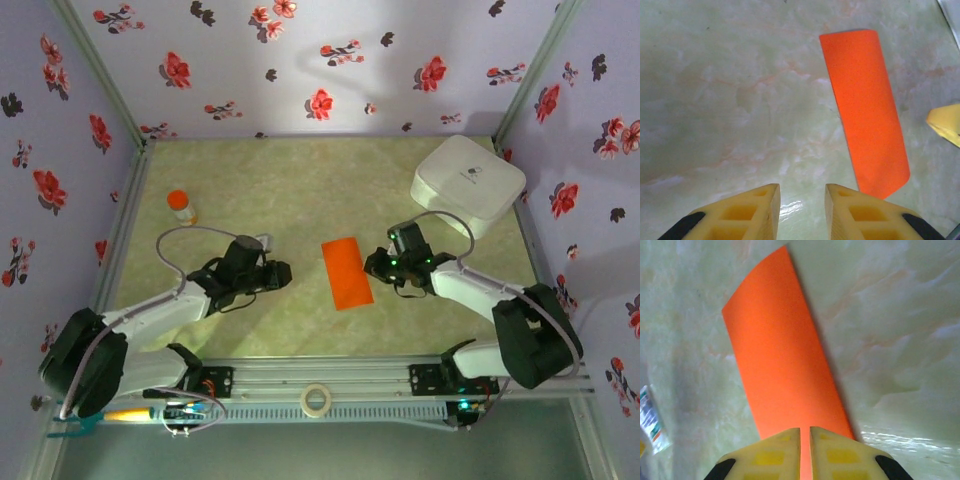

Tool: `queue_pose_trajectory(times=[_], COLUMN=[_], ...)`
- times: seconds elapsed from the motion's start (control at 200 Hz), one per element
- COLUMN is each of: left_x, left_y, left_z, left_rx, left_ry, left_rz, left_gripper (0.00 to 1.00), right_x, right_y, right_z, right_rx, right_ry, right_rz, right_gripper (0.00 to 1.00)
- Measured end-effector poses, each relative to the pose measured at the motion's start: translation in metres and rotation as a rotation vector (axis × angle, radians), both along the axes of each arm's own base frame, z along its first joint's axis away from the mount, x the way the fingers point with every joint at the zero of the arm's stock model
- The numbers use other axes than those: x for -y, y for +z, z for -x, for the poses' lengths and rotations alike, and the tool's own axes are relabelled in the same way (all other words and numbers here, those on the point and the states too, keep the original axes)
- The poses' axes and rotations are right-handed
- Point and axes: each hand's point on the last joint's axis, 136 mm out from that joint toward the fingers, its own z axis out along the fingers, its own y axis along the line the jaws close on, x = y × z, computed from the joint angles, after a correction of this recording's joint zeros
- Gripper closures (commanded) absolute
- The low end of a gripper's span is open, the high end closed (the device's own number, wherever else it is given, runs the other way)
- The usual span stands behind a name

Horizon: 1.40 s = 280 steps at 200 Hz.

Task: Fold a paper plane with a square sheet of paper (pick it up from the middle)
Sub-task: Third fold the triangle at the center of the table.

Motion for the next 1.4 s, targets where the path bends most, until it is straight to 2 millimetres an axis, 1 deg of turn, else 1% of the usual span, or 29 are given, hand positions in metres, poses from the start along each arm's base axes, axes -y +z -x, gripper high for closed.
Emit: queue_pose_trajectory(times=[0.135,0.31,0.415,0.6,0.71,0.87,1.015,1.095,1.165,1.26,1.4], left_x=[0.005,0.012,0.013,0.014,0.013,0.012,0.012,0.013,0.015,0.018,0.025], left_y=[0.003,0.015,0.017,0.025,0.026,0.027,0.028,0.028,0.028,0.023,0.013], left_z=[-0.005,-0.014,-0.014,-0.015,-0.014,-0.013,-0.013,-0.013,-0.012,-0.010,-0.007], left_rx=[-0.002,0.016,0.013,0.012,0.008,0.002,0.004,0.004,-0.006,-0.030,-0.079], left_ry=[0.000,0.005,0.007,0.005,0.005,0.005,0.003,0.002,-0.003,-0.013,-0.022], left_rz=[0.004,0.026,0.030,0.030,0.026,0.019,0.019,0.021,0.032,0.039,0.053], left_gripper=[0.72,0.72,0.71,0.71,0.71,0.72,0.74,0.74,0.72,0.71,0.69], right_x=[-0.006,-0.003,-0.005,-0.004,0.000,0.002,0.004,0.002,-0.002,-0.011,-0.020], right_y=[0.004,0.004,0.012,0.034,0.037,0.034,0.029,0.027,0.025,0.016,-0.007], right_z=[-0.001,0.005,0.007,0.005,0.004,0.006,0.007,0.005,0.001,-0.002,-0.002], right_rx=[-0.019,-0.064,-0.085,-0.065,-0.061,-0.077,-0.068,-0.055,-0.040,-0.034,-0.078], right_ry=[-0.031,-0.111,-0.127,-0.152,-0.167,-0.170,-0.137,-0.115,-0.090,-0.050,-0.011], right_rz=[-0.060,-0.111,-0.108,-0.098,-0.084,-0.059,-0.021,-0.015,-0.026,-0.043,-0.061], right_gripper=[0.86,0.85,0.85,0.84,0.83,0.80,0.80,0.82,0.85,0.89,0.93])
